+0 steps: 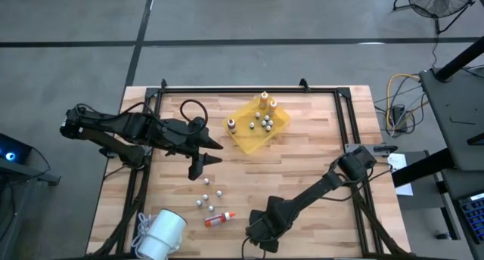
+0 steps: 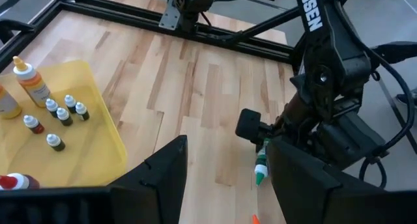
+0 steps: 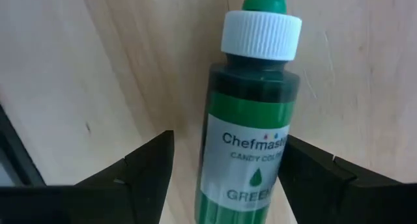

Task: Pick & Place food coloring
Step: Put the large green food coloring bottle into the yellow bin

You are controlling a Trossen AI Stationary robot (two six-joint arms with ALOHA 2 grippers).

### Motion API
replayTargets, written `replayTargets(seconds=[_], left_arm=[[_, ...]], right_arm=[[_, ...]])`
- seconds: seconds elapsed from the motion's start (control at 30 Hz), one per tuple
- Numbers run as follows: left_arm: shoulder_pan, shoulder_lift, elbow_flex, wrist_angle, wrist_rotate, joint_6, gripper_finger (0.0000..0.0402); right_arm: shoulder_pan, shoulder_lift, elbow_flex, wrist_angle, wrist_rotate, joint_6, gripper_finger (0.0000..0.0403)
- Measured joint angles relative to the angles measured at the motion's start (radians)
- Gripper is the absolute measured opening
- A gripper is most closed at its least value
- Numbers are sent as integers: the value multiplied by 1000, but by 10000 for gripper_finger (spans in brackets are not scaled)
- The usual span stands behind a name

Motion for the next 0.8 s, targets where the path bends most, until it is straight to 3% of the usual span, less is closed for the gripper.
replayTargets(seconds=[0.4, 0.8], left_arm=[[0, 0, 0, 0, 0, 0, 179], [0, 0, 0, 0, 0, 0, 179]], right_arm=[[-1, 5, 0, -1, -1, 32, 221], [-1, 6, -1, 3, -5, 18, 127]])
